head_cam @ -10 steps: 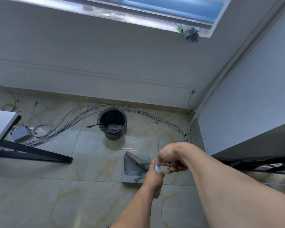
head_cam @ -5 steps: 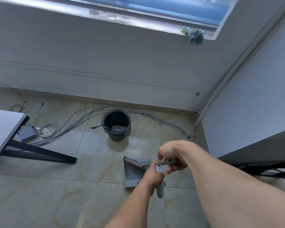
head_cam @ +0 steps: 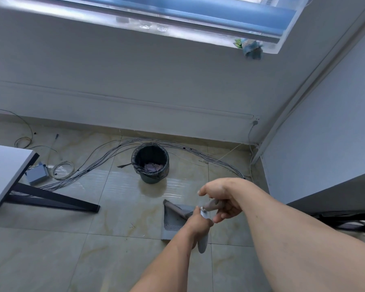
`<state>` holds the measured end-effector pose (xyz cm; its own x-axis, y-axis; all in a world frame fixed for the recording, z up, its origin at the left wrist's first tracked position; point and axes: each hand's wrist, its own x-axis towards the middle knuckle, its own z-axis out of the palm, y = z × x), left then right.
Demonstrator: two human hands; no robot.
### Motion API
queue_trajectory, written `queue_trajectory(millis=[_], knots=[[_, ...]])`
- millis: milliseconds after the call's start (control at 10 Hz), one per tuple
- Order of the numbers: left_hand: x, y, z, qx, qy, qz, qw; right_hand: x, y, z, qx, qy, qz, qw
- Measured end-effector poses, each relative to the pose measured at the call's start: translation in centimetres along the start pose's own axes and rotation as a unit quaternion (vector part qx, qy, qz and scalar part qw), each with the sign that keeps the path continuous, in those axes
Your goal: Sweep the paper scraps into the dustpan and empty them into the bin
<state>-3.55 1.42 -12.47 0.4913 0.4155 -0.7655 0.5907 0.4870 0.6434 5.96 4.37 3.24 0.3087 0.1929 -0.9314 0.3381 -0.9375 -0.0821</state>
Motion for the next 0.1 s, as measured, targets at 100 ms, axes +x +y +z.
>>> queue_trajectory(millis=[100], knots=[[-0.59, 0.2, -0.64, 0.04, 0.016, -0.019, 0.999, 0.04, 0.18, -0.17, -0.01, -0.006, 0.015, 1.0]])
